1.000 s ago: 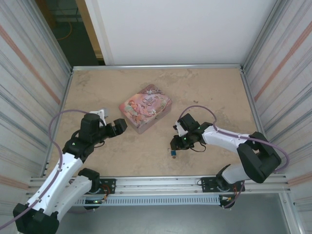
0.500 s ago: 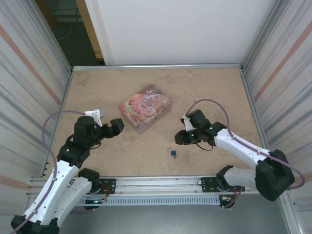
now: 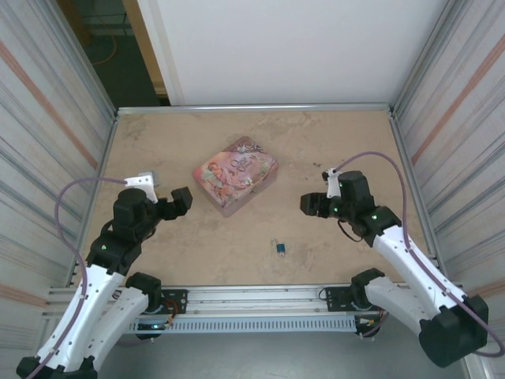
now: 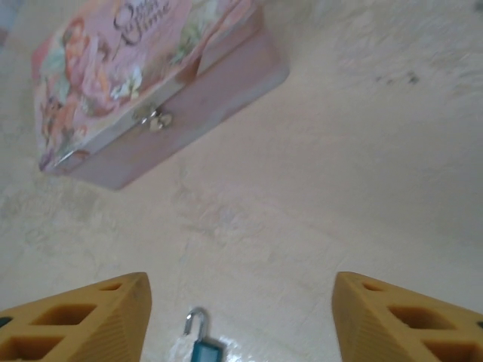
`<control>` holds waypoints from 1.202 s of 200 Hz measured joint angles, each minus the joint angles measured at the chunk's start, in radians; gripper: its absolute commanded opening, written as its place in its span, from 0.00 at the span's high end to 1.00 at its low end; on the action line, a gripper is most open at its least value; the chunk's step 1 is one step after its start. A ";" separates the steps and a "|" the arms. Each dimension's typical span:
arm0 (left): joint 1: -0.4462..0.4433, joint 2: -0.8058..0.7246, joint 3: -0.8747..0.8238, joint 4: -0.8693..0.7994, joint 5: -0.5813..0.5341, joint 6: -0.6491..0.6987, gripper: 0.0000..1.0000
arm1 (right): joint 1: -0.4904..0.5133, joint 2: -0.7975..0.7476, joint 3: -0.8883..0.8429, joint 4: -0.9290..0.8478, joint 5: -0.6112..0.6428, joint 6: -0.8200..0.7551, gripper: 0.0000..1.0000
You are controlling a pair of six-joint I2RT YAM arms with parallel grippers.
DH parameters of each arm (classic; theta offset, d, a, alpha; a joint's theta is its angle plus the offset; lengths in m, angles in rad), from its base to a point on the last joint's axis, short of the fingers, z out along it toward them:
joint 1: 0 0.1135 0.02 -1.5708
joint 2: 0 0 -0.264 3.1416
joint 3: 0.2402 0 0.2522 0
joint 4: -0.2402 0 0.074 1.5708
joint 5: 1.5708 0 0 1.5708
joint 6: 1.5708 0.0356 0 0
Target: Unlock the padlock with the key
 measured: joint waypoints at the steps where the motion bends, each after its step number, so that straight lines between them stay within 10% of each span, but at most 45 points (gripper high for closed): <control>1: 0.000 0.000 0.000 0.001 -0.004 0.002 0.01 | -0.002 -0.002 -0.001 0.000 0.001 -0.001 0.28; 94: 0.016 -0.003 -0.071 0.180 -0.298 0.186 0.01 | -0.226 -0.097 -0.079 0.062 0.095 -0.102 0.00; 240: 0.171 0.401 -0.241 0.587 -0.370 0.290 0.01 | -0.501 0.203 -0.303 0.608 0.115 -0.193 0.01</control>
